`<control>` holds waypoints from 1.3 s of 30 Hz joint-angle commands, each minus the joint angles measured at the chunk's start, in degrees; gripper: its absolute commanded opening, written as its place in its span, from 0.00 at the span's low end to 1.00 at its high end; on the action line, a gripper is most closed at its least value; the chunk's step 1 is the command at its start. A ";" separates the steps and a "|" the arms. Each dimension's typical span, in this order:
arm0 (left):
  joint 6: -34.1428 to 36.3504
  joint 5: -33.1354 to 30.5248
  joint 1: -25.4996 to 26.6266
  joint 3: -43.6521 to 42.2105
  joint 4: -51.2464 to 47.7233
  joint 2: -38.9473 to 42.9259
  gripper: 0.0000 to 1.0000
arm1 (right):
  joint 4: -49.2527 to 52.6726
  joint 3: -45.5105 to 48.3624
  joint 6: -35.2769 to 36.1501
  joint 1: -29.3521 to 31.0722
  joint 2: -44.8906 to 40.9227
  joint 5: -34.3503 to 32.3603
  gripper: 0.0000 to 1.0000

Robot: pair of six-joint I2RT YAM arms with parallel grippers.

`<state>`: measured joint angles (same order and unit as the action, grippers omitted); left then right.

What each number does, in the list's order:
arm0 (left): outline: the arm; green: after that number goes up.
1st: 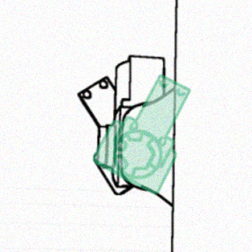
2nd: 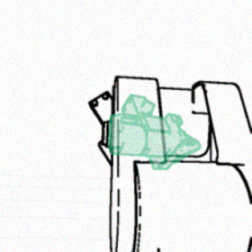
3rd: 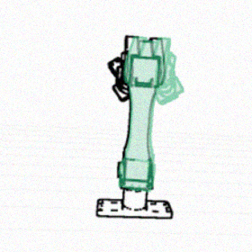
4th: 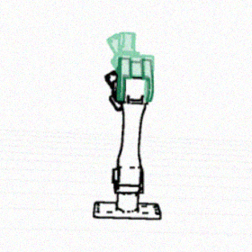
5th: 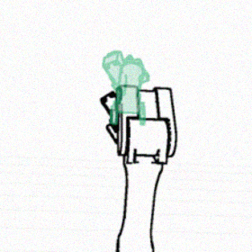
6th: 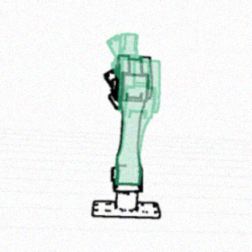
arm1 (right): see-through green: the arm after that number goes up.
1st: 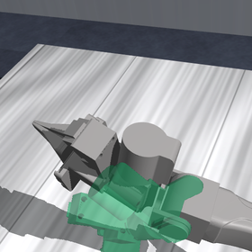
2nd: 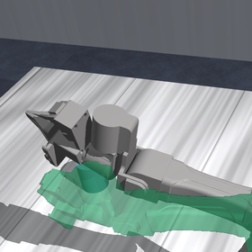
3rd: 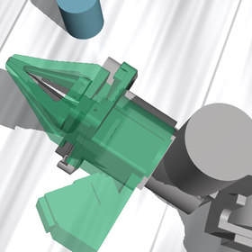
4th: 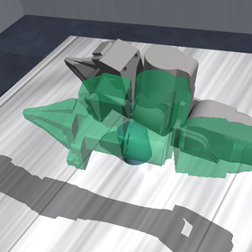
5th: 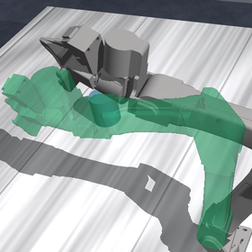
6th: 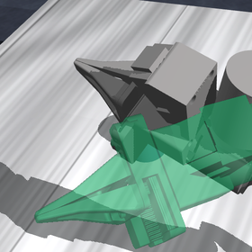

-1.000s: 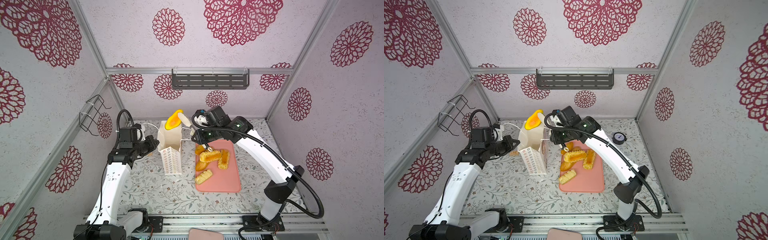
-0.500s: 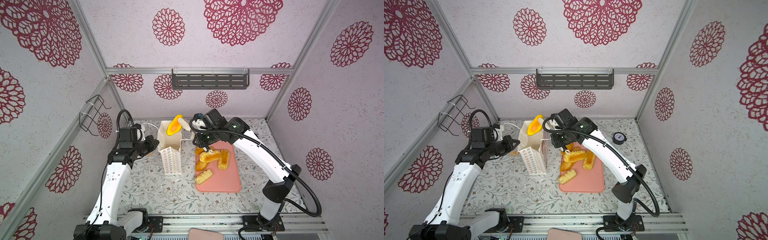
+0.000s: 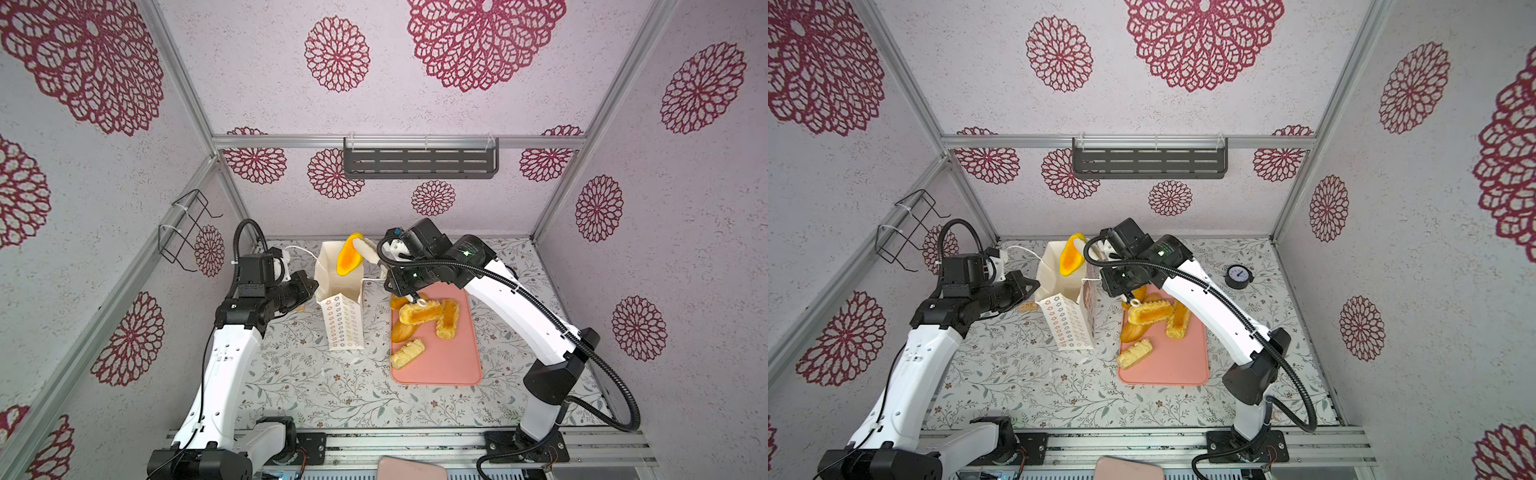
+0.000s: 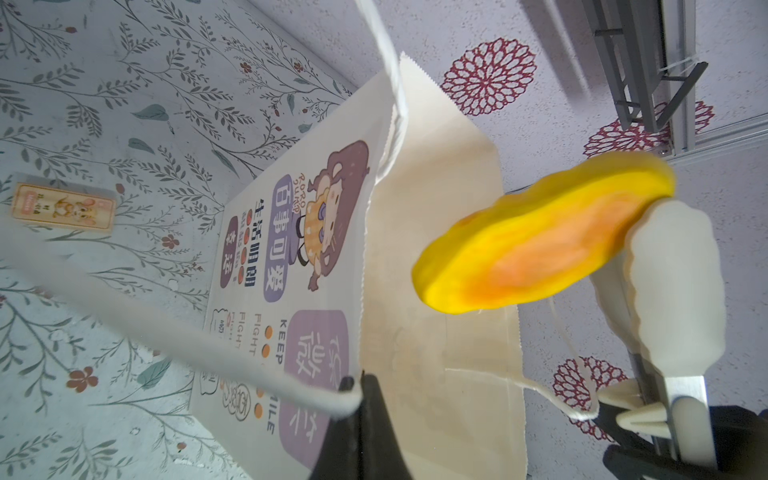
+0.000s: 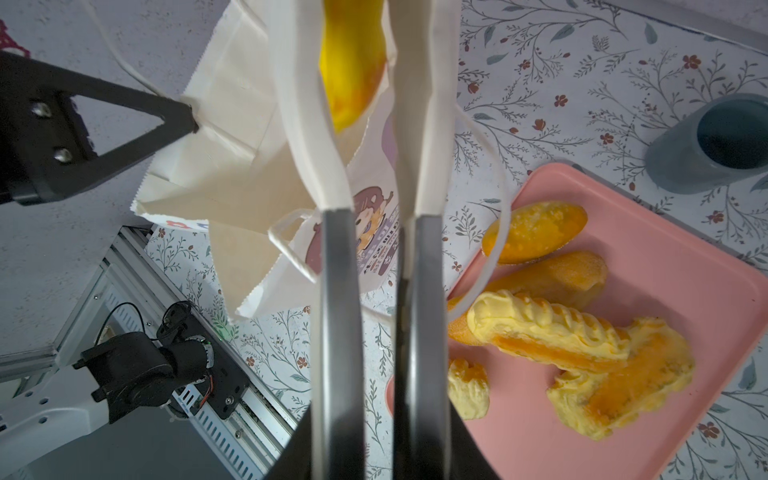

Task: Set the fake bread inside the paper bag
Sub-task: 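Carry the slice in the tongs over the bag held by the left gripper, then open the tongs to drop the slice into the bag and withdraw, then lower the tongs in the right gripper onto the pale bread nearest the robot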

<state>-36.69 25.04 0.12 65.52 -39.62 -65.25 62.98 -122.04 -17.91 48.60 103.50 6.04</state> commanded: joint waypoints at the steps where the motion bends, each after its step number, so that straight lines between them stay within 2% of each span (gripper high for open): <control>1: 0.09 0.19 0.23 -0.39 1.72 0.65 0.03 | -1.97 -3.11 0.60 0.30 -0.74 -0.59 0.36; 13: 0.16 0.01 0.23 -0.56 1.51 0.74 0.04 | -2.94 -5.07 -0.11 0.27 -1.76 -1.71 0.38; 22: 0.32 -0.15 0.25 -0.46 1.57 0.73 0.17 | -1.08 -4.35 -1.14 0.17 -5.76 -5.62 0.39; 29: 0.55 -0.42 0.23 -0.56 1.56 1.00 0.41 | -1.60 5.28 -3.37 -0.25 -13.84 -8.58 0.39; 35: 0.74 -0.25 0.23 -0.26 1.75 1.00 0.53 | -2.92 16.24 -6.41 -1.31 -21.53 -8.36 0.40; 39: 1.02 -0.18 0.23 -0.13 1.74 0.99 0.55 | -2.73 23.93 -9.07 -2.05 -26.52 -7.64 0.40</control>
<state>-36.47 24.84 0.12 65.47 -39.57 -65.23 61.47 -101.06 -23.68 47.20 80.25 -0.84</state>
